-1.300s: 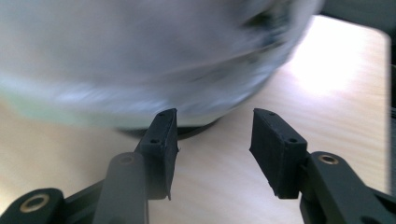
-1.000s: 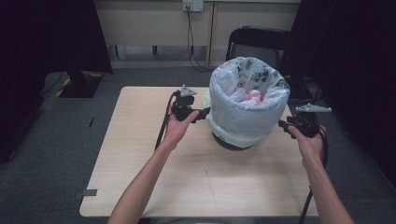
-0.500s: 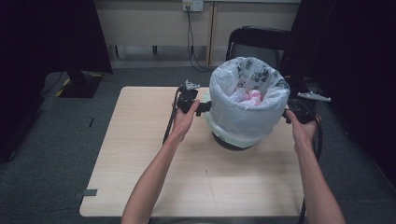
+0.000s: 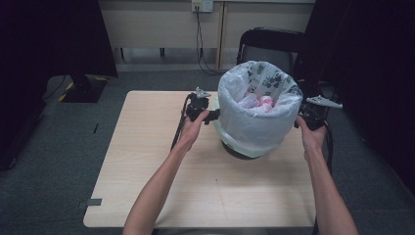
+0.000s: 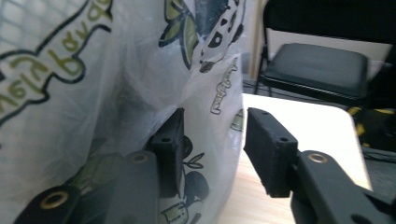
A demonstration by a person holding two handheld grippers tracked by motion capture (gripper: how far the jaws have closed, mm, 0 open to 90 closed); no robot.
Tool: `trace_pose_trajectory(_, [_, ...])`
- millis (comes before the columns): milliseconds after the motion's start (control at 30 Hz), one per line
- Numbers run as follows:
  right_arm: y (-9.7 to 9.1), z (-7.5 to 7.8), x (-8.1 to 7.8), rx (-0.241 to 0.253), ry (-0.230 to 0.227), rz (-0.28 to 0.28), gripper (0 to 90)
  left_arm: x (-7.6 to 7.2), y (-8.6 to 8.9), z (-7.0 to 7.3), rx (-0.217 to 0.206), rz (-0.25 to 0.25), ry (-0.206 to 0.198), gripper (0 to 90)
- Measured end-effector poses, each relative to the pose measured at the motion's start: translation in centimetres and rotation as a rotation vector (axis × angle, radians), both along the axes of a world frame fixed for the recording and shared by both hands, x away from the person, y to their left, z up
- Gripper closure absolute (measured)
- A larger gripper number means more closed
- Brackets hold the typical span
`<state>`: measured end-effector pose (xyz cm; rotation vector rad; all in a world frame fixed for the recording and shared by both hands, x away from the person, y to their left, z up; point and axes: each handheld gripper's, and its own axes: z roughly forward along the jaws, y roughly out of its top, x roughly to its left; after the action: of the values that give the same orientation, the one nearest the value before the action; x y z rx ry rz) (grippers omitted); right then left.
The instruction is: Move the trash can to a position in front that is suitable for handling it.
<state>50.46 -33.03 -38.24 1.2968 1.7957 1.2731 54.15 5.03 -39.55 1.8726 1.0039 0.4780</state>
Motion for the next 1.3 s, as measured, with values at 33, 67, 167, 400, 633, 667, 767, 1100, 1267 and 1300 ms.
trace_pose_trajectory(33, [0.1,0.0,-0.2,0.006,-0.003,0.014,58.0,-0.2,0.2,0.0,-0.006,0.0,-0.001,39.3])
trace_pose_trajectory(67, [0.2,-0.1,-0.4,0.012,-0.007,0.027,58.0,-0.4,0.5,0.0,-0.005,-0.003,0.001,40.8])
trace_pose_trajectory(167, [0.9,-0.2,-1.2,0.028,-0.019,0.062,57.7,-1.2,1.4,0.1,-0.003,0.007,-0.003,41.4])
trace_pose_trajectory(400, [2.8,0.1,-2.9,0.029,-0.021,0.134,57.0,-3.7,3.5,0.5,0.051,0.006,-0.023,44.9])
trace_pose_trajectory(633, [4.6,0.7,-4.4,0.051,-0.041,0.193,56.9,-6.7,6.0,0.0,0.025,0.004,-0.031,45.8])
trace_pose_trajectory(667, [4.8,0.7,-4.6,0.058,-0.042,0.203,56.6,-7.1,6.4,-0.1,0.014,0.006,-0.031,45.8])
trace_pose_trajectory(767, [5.5,0.6,-5.3,0.06,-0.043,0.228,56.3,-8.7,7.2,-0.1,0.015,0.008,-0.035,46.9])
trace_pose_trajectory(1100, [6.7,0.7,-8.0,0.007,0.0,0.304,55.6,-12.9,9.0,0.0,0.015,-0.004,-0.053,43.4])
trace_pose_trajectory(1267, [7.2,0.8,-9.3,0.005,0.019,0.345,55.5,-15.2,9.8,-0.2,0.022,-0.018,-0.086,47.4])
trace_pose_trajectory(1300, [7.3,0.8,-9.5,0.009,0.019,0.349,55.4,-15.5,10.2,-0.3,0.009,-0.024,-0.09,46.4])
